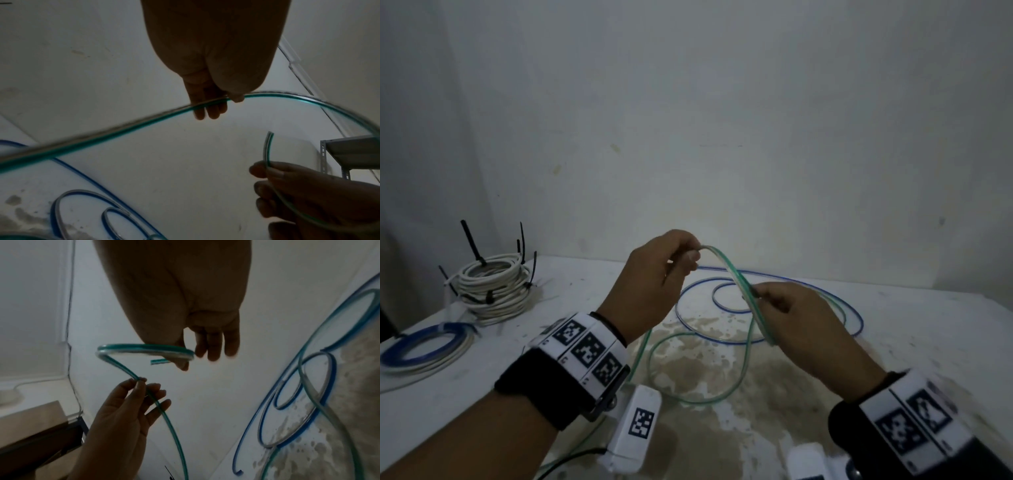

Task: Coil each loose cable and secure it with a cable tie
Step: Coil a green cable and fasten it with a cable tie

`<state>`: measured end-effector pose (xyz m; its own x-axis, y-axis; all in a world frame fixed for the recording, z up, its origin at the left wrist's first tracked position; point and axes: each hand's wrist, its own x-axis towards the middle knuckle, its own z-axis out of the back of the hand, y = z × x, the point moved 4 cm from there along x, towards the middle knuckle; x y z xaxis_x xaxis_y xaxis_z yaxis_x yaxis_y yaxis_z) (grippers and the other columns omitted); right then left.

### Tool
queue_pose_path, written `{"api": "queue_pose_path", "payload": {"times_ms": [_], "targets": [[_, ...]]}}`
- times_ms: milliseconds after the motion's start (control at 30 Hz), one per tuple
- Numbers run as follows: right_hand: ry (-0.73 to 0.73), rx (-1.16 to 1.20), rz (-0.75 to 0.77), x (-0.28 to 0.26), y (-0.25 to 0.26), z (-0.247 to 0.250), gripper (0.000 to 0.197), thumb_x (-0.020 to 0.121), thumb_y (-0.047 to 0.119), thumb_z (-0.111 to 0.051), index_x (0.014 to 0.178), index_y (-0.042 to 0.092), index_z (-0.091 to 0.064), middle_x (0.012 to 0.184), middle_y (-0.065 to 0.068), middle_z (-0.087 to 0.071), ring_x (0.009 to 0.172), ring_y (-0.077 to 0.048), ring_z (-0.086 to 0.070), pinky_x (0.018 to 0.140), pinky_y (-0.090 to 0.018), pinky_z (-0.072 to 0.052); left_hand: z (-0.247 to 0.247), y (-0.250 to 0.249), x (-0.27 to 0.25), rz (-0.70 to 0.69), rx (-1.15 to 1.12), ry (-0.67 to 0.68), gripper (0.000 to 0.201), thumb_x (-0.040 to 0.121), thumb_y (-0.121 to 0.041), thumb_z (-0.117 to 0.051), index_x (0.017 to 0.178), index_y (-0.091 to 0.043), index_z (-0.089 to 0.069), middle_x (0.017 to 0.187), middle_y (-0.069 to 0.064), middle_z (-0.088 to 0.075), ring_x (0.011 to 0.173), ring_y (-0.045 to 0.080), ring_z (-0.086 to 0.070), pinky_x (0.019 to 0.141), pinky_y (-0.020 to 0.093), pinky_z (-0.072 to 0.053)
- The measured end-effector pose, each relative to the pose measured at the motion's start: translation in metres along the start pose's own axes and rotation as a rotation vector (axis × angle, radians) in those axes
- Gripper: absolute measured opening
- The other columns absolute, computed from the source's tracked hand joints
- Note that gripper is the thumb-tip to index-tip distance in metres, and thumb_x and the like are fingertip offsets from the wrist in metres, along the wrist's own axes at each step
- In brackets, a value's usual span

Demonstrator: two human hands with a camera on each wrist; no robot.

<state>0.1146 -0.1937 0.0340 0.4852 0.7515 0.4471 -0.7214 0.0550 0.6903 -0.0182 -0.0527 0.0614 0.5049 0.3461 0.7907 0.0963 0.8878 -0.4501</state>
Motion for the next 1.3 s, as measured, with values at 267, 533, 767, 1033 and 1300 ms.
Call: {"api": "queue_pose_path", "payload": {"times_ms": [267,533,767,1033,1300], "targets": [[0.133,0.5,-0.352,-0.003,-0.002,-0.004,0.023,0.093,0.024,-0.054,0.084,0.008,-0.068,0.074,-0.011,-0.072,0.052,-0.015,-0.06,0.049,-0.025,-0.039,-0.014,-0.007,-0.009,-0.228,0.116,0.13,0.046,0.086,-0.01,-0.032,0.121,-0.014,-0.063,0.091,-0.006,-0.051,0.082,0.002,-0.047,0.078,0.012,-0.042],[0.205,1.051,-0.543,-0.007,-0.006,-0.022,0.02,0.095,0.002,-0.048,0.113,-0.005,-0.052,0.082,-0.016,-0.066,0.06,-0.018,-0.064,0.051,-0.025,-0.052,-0.027,-0.029,-0.017,-0.385,0.182,0.135,0.016,0.09,-0.007,-0.054,0.096,-0.004,-0.069,0.091,0.004,-0.065,0.085,0.008,-0.056,0.078,0.013,-0.044],[0.229,1.092,-0.58,-0.008,-0.012,-0.031,0.017,0.096,0.003,-0.044,0.085,0.004,-0.057,0.064,-0.005,-0.05,0.051,-0.013,-0.042,0.052,-0.026,-0.038,-0.031,-0.033,-0.019,-0.37,0.127,0.168,0.018,0.091,-0.006,-0.052,0.097,-0.006,-0.069,0.091,0.002,-0.063,0.084,0.006,-0.055,0.076,0.013,-0.044],[0.303,1.176,-0.847,-0.017,-0.025,-0.042,0.027,0.098,0.009,-0.034,0.083,-0.001,-0.054,0.058,-0.006,-0.048,0.042,-0.013,-0.043,0.041,-0.024,-0.04,-0.035,-0.022,-0.023,-0.349,0.16,0.199,0.018,0.091,-0.008,-0.053,0.101,-0.007,-0.068,0.095,-0.001,-0.064,0.088,-0.001,-0.052,0.08,0.011,-0.043],[0.323,1.143,-0.665,-0.02,-0.01,-0.041,0.027,0.095,0.004,-0.042,0.076,0.0,-0.062,0.069,-0.012,-0.064,0.058,-0.018,-0.061,0.055,-0.03,-0.053,-0.036,-0.02,-0.024,-0.31,0.134,0.214,0.017,0.089,-0.011,-0.056,0.096,-0.009,-0.071,0.09,-0.001,-0.062,0.084,0.003,-0.054,0.077,0.009,-0.041]]}}
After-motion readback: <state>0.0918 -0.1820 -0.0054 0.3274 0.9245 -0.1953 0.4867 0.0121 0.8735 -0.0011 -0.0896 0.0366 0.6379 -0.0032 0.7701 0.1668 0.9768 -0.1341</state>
